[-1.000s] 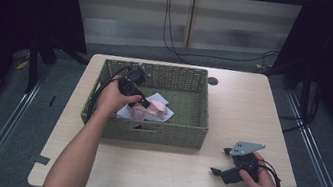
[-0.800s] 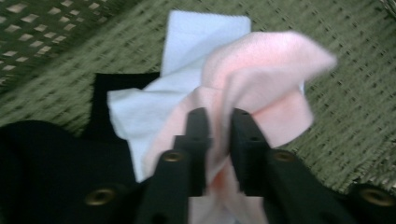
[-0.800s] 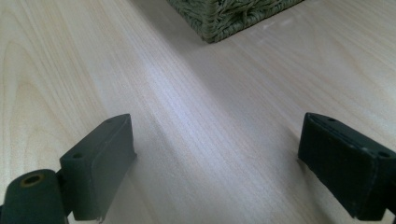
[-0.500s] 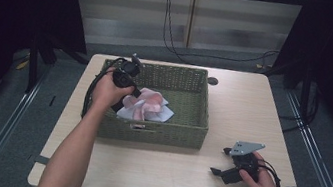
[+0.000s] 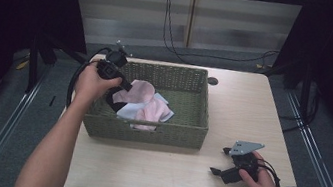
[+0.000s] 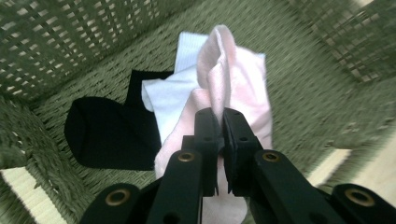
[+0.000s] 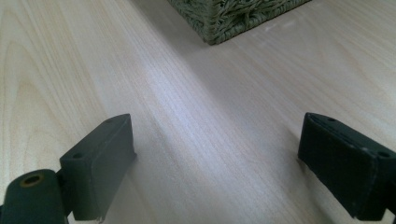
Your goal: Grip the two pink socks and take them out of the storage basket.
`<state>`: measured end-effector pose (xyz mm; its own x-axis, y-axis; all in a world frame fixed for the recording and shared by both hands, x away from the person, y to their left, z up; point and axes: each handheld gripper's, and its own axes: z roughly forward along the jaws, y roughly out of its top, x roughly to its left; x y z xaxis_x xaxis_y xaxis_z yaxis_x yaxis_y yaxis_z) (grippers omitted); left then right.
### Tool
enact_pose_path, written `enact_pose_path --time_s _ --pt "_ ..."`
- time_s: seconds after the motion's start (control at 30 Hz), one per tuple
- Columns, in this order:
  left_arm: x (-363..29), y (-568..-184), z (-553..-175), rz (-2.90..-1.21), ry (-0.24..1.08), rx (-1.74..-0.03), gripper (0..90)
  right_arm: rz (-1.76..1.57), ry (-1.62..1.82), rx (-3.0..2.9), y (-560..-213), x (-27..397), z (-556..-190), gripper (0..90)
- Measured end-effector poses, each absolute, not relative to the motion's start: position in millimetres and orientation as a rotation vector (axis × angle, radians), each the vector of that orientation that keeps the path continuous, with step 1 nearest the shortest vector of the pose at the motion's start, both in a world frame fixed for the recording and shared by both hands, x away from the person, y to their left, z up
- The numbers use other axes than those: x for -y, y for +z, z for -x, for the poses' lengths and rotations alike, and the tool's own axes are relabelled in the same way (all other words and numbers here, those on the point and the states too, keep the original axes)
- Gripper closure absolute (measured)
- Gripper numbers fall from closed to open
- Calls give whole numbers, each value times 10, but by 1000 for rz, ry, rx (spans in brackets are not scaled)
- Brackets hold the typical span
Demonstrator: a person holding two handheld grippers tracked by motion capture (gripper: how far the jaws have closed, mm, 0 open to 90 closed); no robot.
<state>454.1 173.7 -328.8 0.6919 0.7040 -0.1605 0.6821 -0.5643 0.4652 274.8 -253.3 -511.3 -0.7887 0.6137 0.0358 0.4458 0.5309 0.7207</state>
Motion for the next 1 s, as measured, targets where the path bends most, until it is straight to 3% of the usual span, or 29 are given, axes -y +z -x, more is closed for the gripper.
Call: enact_pose_path --time_s 0.43,1.0 --pt "-1872 -2903 -4331 -2413 16 -1039 850 -900 1103 -2548 -5112 2529 -2751 99" --pt "-1886 -2752 -4082 -2433 -57 -975 850 -898 1104 -2549 -5112 2526 -2753 99"
